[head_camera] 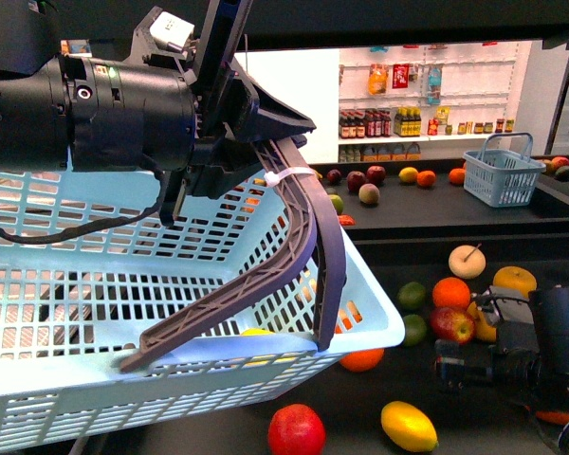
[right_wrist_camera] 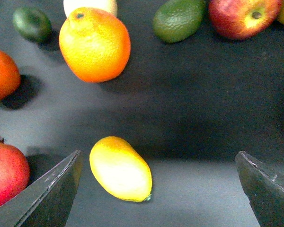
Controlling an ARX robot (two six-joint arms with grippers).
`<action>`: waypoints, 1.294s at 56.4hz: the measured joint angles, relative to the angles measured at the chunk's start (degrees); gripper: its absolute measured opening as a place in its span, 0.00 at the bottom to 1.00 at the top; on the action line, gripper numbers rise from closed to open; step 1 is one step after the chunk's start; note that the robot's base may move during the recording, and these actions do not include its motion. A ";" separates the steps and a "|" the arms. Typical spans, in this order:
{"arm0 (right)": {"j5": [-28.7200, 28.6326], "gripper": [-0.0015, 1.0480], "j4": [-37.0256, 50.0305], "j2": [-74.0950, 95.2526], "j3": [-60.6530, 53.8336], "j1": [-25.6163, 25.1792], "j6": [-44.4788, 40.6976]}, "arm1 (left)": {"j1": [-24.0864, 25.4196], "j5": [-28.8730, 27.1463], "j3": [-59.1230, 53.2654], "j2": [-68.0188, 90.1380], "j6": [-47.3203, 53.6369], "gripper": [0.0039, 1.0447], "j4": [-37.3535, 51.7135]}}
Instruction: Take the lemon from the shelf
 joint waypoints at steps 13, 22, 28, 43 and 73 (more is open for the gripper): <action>-2.54 0.93 2.32 3.30 0.13 3.45 -12.52 | 0.00 0.17 -0.02 0.00 -0.04 0.09 0.00; -3.72 0.93 1.53 7.15 1.01 5.05 -18.60 | 0.00 0.17 -0.02 0.00 -0.04 0.09 0.00; -2.78 0.93 1.46 9.29 2.69 5.05 -20.61 | 0.00 0.09 0.00 0.00 -0.02 0.09 0.00; -1.81 0.93 -0.48 11.10 8.11 4.90 -21.49 | 0.00 0.20 0.00 0.00 -0.04 0.09 0.00; -0.22 0.93 -5.53 18.80 16.06 4.98 -22.49 | 0.00 0.07 0.00 0.00 -0.04 0.09 0.00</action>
